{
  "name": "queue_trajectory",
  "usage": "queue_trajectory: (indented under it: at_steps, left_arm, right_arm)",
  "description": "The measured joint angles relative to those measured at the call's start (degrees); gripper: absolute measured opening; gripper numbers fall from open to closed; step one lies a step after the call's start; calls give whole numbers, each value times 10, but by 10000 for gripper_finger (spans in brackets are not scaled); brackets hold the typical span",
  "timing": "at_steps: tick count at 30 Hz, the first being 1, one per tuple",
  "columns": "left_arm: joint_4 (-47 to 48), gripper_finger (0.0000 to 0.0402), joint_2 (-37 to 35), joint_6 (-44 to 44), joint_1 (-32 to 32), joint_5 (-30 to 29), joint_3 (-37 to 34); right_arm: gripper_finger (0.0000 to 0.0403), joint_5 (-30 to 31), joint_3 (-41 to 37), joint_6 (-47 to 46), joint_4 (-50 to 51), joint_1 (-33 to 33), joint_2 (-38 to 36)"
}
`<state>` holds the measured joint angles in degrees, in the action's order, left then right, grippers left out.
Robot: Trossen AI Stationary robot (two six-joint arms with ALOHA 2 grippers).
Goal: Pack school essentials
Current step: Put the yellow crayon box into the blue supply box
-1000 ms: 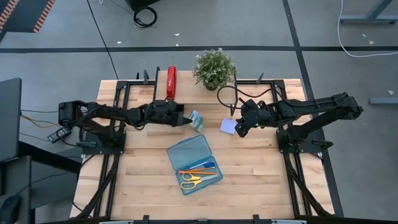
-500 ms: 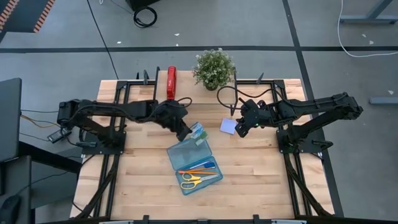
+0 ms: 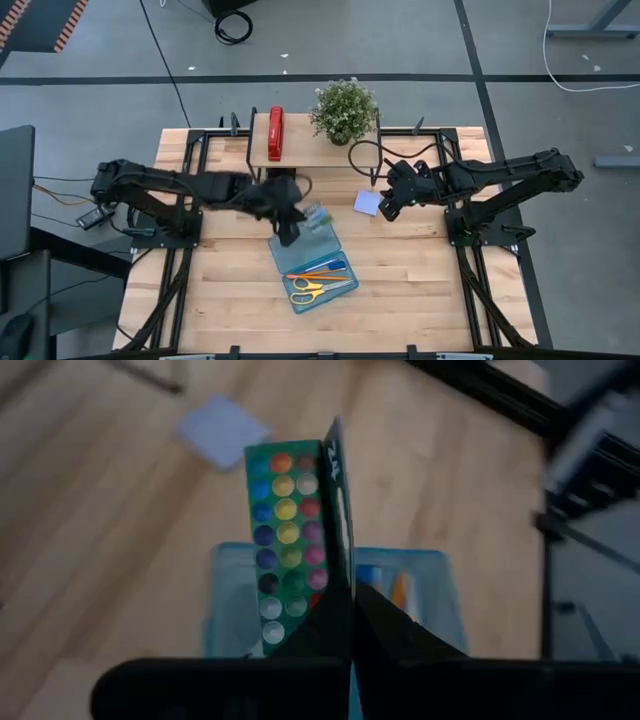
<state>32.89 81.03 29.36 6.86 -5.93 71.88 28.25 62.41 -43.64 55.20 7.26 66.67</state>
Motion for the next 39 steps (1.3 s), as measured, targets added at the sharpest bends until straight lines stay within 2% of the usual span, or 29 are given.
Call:
queue_trajectory:
  at_steps: [3,7,10,14,17,23,26,32,37,39]
  left_arm:
    - [-33,3,6,-29,45,-6,0]
    - [-63,3,24,-62,99,-49,0]
    - [-62,4,46,-112,131,-90,0]
    - [-64,3,85,-199,153,-95,0]
    - [-65,3,115,-255,159,-95,0]
    - [-74,4,155,-276,138,-95,0]
    - [-101,3,162,-280,121,-95,0]
    - [-150,8,162,-348,109,-94,0]
    - [-122,12,164,-410,126,-18,0]
    - [-103,23,167,-425,136,-6,0]
  right_arm:
    - [186,0,0,-16,15,12,0]
    - [186,0,0,-23,32,34,0]
    - [186,0,0,-28,46,58,0]
    - [186,0,0,-74,78,104,0]
    - [186,1,0,-115,102,143,0]
    - [186,8,0,-226,130,221,0]
    - [186,36,0,-280,137,259,0]
    - [186,74,0,-342,153,306,0]
    - [186,75,0,-344,154,317,0]
    - [186,75,0,-344,154,317,0]
